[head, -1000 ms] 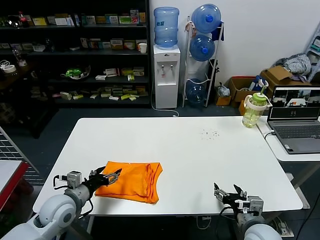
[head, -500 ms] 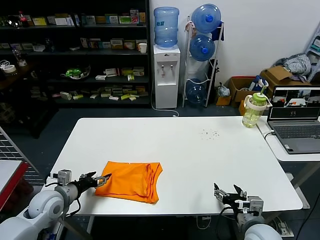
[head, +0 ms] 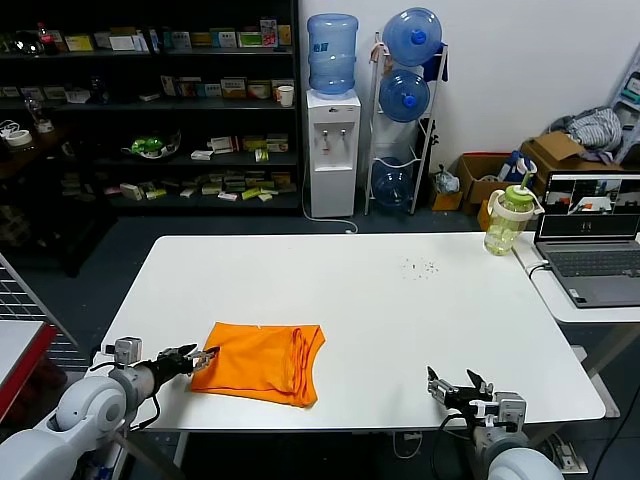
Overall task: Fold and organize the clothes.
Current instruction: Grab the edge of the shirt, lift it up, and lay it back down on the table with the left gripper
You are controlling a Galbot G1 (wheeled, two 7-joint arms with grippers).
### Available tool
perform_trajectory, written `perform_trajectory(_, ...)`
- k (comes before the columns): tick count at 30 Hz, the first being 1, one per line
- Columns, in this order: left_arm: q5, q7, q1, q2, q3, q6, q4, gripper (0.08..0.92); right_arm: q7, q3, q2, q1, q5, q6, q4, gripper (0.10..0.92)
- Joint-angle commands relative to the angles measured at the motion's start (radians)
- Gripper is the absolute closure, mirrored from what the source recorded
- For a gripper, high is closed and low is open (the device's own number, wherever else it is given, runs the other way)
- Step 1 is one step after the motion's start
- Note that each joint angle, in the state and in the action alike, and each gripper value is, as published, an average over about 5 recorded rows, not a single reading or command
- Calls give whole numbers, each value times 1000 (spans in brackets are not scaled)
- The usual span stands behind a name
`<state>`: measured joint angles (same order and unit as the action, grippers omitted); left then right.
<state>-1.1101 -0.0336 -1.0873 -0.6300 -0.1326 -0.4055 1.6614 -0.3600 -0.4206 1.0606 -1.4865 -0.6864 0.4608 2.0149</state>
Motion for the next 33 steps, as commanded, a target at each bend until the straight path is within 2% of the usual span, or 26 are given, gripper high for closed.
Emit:
perform_trajectory(1,4,10,3,-3,3,-5,-15,417,-1,1,0,0,-1,1,2,203)
perform_trajectory(14,-18,5,-5,-21,0,-7,8,798,-4,0,1,-2,-1,2,6,203)
perform_trajectory(18,-32,-6,-16,-25,-10,-8,44,890,-4,0,1,-2,0,1,4,203)
perform_trajectory(22,-36,-35,-41,-21,-32,-7,111,905,-3,0,4,-2,1,-2,1,203)
perform_trajectory(26,-10,-103,-87,-18,-87,-7,224,905,4,-2,6,-2,15,-11,2,203)
perform_trajectory(33,73,-264,-253,-45,-320,-15,431,905,37,-17,-4,-2,81,-56,52,203)
